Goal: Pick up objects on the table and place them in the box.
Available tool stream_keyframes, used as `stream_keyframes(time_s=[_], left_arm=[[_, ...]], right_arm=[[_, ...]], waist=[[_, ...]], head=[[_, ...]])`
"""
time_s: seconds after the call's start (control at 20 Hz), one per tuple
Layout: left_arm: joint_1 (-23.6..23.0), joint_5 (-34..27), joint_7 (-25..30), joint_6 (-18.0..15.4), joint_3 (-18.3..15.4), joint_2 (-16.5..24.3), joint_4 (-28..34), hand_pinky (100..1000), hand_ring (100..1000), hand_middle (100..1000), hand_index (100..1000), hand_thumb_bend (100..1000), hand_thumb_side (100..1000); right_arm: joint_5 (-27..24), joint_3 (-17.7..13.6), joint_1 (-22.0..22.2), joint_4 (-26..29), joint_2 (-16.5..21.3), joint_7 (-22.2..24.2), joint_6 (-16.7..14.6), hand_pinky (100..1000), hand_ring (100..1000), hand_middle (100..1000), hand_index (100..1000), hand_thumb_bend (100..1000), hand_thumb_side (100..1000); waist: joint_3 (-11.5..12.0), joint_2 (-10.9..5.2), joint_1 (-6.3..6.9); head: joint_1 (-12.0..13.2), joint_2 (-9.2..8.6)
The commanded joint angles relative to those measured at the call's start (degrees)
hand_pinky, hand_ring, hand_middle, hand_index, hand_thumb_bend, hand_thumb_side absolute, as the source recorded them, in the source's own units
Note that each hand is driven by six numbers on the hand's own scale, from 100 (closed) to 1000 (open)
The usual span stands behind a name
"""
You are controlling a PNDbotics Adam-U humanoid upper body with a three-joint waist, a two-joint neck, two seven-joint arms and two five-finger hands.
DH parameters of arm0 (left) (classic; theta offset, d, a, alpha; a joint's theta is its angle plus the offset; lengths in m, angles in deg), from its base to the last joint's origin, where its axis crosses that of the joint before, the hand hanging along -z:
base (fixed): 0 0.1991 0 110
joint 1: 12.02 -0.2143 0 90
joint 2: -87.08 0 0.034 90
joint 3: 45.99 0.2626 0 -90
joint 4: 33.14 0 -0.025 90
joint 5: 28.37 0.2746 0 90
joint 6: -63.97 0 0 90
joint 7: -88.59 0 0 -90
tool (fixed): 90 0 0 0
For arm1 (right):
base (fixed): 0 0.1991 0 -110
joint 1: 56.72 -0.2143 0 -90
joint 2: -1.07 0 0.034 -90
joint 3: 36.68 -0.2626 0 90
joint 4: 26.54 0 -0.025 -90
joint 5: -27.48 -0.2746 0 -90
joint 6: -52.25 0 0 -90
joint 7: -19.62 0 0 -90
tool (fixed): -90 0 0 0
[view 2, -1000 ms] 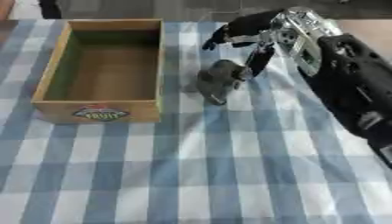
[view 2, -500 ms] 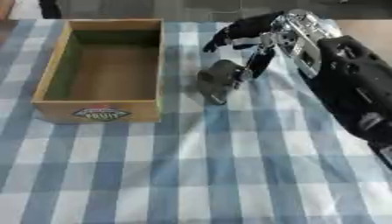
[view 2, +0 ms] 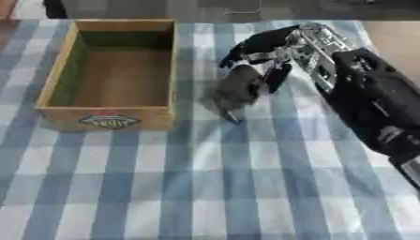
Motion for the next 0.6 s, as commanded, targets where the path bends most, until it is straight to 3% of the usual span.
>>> stream_keyframes(time_s=[0.05, 0.6], left_arm=[[0.6, -0.1, 0.2, -0.1, 0.0, 1.5, 1.1, 799, 834, 790, 677, 100, 617], [0.7, -0.1, 0.2, -0.1, 0.0, 1.6, 1.1, 799, 834, 790, 675, 100, 618]], right_arm=[[1.5, -0.4, -1.6, -0.1, 0.4, 13.9, -15.3, 855, 893, 838, 973, 279, 100], [3.3, 0.1, -2.0, -1.2, -0.5, 12.7, -17.0, 850, 889, 830, 948, 283, 100]], waist=[[0.1, -1.15, -0.05], [0.2, -1.2, -0.44]], head=[[-0.1, -0.65], [0.0, -0.76]])
